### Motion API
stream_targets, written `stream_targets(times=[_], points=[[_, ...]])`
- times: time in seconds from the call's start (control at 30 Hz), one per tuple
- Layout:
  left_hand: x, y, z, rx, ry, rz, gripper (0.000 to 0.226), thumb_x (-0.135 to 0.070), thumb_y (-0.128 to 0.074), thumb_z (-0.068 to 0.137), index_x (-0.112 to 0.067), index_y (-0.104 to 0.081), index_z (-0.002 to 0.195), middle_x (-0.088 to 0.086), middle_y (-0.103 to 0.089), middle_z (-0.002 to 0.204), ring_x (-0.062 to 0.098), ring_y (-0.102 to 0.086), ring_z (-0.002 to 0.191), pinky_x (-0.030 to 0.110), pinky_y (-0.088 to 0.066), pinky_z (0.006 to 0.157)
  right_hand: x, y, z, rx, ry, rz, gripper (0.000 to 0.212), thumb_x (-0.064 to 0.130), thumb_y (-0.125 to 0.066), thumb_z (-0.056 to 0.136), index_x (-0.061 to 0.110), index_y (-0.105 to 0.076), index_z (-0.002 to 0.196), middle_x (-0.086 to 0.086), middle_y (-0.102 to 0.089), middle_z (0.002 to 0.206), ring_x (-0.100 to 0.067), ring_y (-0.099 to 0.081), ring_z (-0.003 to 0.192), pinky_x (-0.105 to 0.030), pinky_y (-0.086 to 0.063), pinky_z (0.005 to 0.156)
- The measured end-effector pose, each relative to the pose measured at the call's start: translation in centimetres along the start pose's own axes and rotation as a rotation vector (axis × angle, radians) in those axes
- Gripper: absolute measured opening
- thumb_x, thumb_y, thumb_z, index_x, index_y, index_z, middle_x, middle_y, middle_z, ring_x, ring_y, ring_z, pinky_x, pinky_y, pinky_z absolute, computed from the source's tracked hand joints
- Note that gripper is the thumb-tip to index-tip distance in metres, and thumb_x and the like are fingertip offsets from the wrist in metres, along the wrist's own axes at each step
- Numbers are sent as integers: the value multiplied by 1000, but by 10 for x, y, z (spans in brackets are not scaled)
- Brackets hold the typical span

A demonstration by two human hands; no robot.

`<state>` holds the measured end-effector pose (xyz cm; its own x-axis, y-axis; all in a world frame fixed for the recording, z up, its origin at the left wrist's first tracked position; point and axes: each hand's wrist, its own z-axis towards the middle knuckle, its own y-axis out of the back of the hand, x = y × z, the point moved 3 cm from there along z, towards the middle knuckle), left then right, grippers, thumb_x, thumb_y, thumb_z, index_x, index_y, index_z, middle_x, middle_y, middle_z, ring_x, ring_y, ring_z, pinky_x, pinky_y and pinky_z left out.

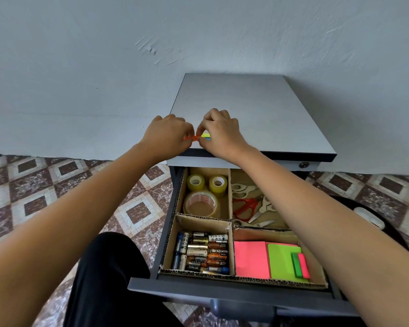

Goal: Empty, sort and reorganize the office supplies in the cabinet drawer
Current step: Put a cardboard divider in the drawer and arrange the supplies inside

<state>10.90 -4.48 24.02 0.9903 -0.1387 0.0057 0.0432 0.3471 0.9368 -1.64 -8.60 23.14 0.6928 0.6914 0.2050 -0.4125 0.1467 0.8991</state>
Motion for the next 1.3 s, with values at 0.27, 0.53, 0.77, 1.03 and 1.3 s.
stream_targets(times=[0.27, 0.53, 0.77, 1.03, 1.3], points=[[-35, 1, -32, -41, 261, -511, 24, -36, -58, 90, -14, -68, 94, -3, -64, 82, 10, -58, 76, 18, -45, 65, -19, 22, -61, -70, -53, 208, 37, 26, -52, 95, 12, -55, 130, -7, -54, 126, -22, -45, 120, -40, -40, 98], [-95, -31, -73, 133, 395, -943, 4, -20, -66, 85, -20, -70, 84, -7, -67, 73, 4, -60, 67, 20, -48, 66, -64, 5, -162, -35, -279, 261, 39, 22, -53, 95, 11, -53, 132, -5, -53, 131, -18, -44, 125, -27, -32, 104], [-150, -76, -100, 336, 452, -1071, 9, -18, -66, 84, -21, -68, 75, -8, -62, 60, 0, -55, 54, 24, -47, 61, -102, -19, -228, 12, -447, 160, 38, 20, -55, 94, 7, -55, 130, -9, -51, 132, -24, -42, 127, -25, -26, 104], [-198, -119, -113, 555, 469, -1080, 25, -13, -64, 84, -24, -62, 62, -5, -61, 55, 5, -58, 53, 19, -44, 55, -124, -30, -255, 4, -618, 177, 44, 18, -48, 97, 5, -44, 139, -12, -38, 147, -26, -34, 137, -37, -29, 112], [-218, -149, -105, 776, 529, -926, 22, -14, -63, 83, -17, -65, 61, -8, -54, 36, 7, -56, 48, 17, -52, 62, -129, -32, -257, -29, -680, 213, 43, 17, -45, 98, 5, -43, 139, -6, -37, 148, -19, -34, 137, -29, -28, 109]])
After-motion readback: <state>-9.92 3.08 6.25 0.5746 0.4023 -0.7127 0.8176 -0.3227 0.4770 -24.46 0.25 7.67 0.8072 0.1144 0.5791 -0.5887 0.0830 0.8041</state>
